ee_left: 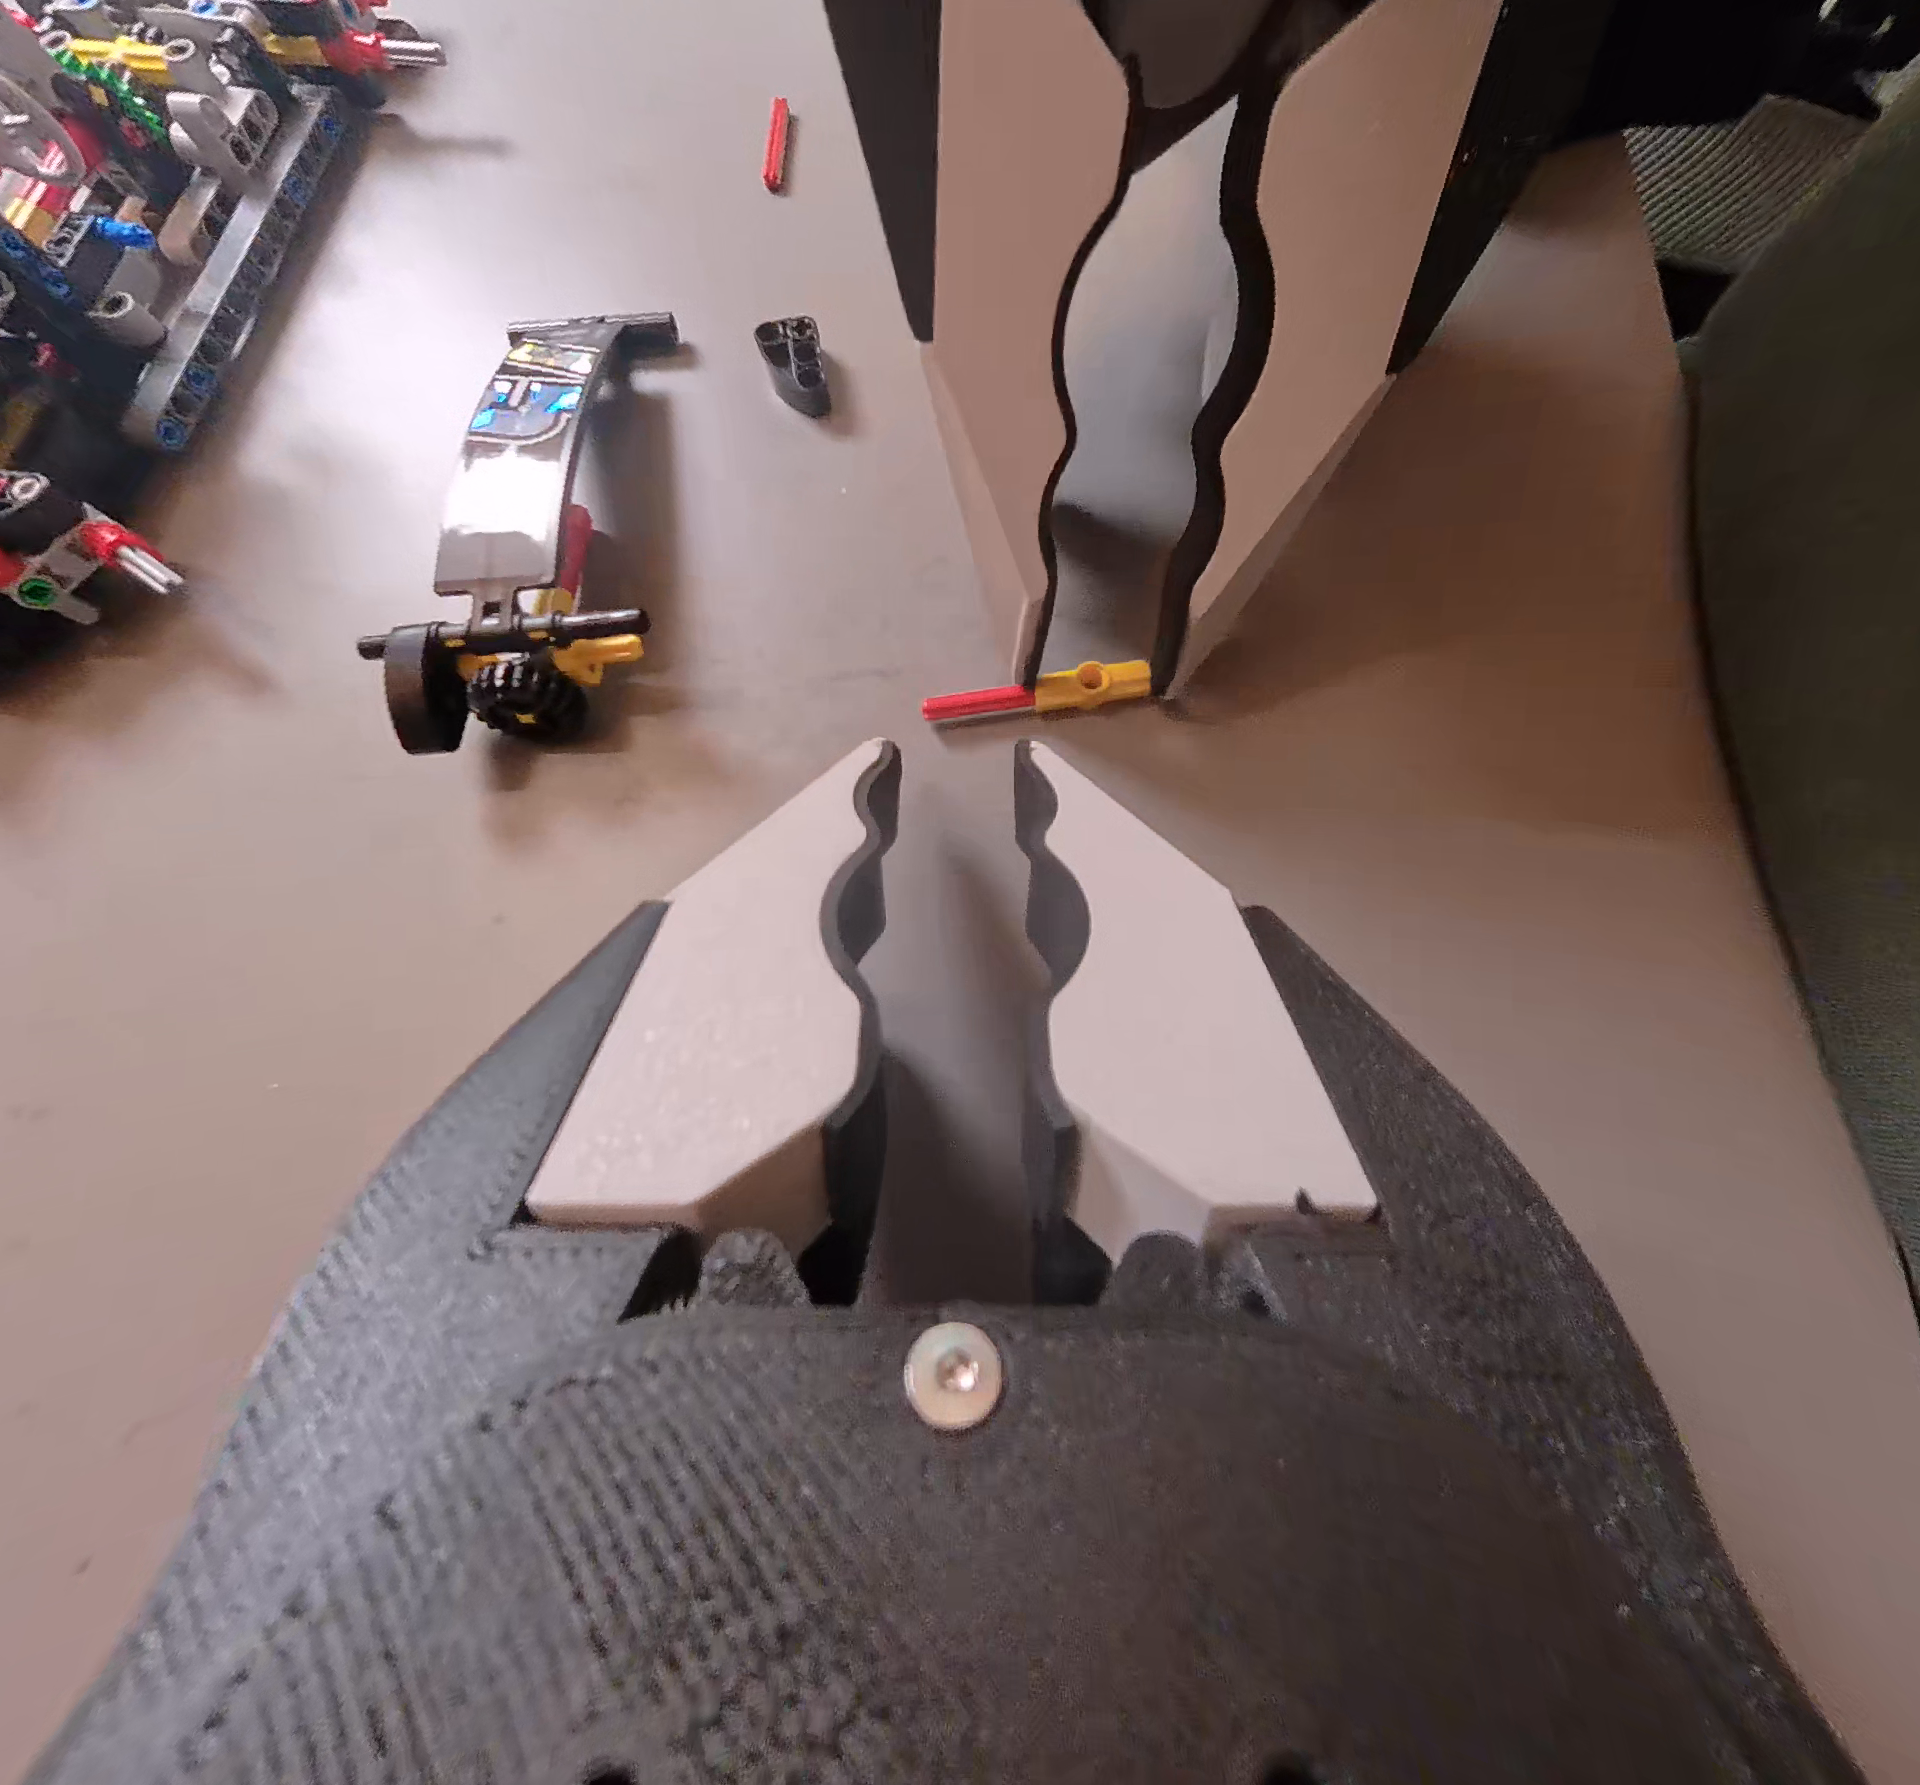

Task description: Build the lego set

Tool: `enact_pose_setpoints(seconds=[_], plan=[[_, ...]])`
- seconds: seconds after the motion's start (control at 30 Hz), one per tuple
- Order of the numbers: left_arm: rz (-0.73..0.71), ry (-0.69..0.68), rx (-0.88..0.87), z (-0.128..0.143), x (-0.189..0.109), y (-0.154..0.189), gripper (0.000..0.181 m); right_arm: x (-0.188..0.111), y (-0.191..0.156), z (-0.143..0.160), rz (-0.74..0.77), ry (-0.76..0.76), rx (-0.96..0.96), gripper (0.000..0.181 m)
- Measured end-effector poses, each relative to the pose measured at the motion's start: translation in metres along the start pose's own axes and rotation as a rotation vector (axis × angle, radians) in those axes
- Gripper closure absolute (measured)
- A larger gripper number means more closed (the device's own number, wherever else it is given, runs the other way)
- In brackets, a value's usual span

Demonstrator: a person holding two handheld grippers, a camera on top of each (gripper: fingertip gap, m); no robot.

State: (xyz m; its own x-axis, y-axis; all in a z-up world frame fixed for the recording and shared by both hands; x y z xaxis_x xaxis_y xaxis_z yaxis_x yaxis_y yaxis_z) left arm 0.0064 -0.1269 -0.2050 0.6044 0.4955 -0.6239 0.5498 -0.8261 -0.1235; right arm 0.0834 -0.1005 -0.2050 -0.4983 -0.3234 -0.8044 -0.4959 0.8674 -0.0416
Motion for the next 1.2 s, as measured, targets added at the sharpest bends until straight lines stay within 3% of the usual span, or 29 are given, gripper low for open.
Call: enact_pose_setpoints(seconds=[0.03, 0.3, 0.5, 0.6, 0.77, 0.9, 1.07, 1.2], plan=[[0.011, 0.012, -0.018, 0.000, -0.001, 0.000, 0.161, 0.000, 0.001, 0.000, 0.011, 0.006, -0.035, 0.161], [0.096, 0.062, -0.061, -0.004, 0.003, 0.004, 0.151, -0.004, -0.008, 0.004, 0.092, 0.078, -0.499, 0.161], [0.101, 0.036, -0.023, -0.004, 0.007, 0.009, 0.169, -0.002, -0.013, 0.002, 0.112, 0.077, -0.607, 0.161], [0.112, 0.080, -0.031, -0.006, 0.002, 0.008, 0.175, -0.006, -0.007, 0.001, 0.121, 0.115, -0.559, 0.167], [0.076, 0.111, 0.005, -0.006, -0.002, 0.006, 0.180, -0.013, 0.007, 0.006, 0.054, 0.155, -0.359, 0.153], [0.042, 0.130, 0.072, -0.008, -0.004, 0.005, 0.180, -0.014, 0.018, 0.013, 0.013, 0.167, -0.199, 0.154], [-0.034, 0.214, 0.193, -0.019, -0.011, 0.006, 0.179, -0.019, 0.021, 0.007, -0.131, 0.288, -0.038, 0.167], [-0.079, 0.272, 0.210, -0.025, -0.019, 0.003, 0.180, -0.029, 0.025, 0.001, -0.119, 0.369, -0.035, 0.177]])
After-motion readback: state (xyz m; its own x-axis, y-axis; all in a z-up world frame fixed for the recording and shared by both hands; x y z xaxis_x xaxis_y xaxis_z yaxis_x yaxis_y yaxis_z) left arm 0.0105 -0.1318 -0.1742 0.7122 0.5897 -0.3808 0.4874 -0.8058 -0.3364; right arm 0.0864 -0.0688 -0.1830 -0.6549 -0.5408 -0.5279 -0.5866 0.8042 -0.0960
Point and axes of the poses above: each gripper's, where its closed fingertips meet, x out along the fingers, z out of its underside, y = z × x across the jaws, the point moved 5 cm from there along -x, back along the fingers, and after that the axes turned 9 degrees about x, right-handed, at the moved point
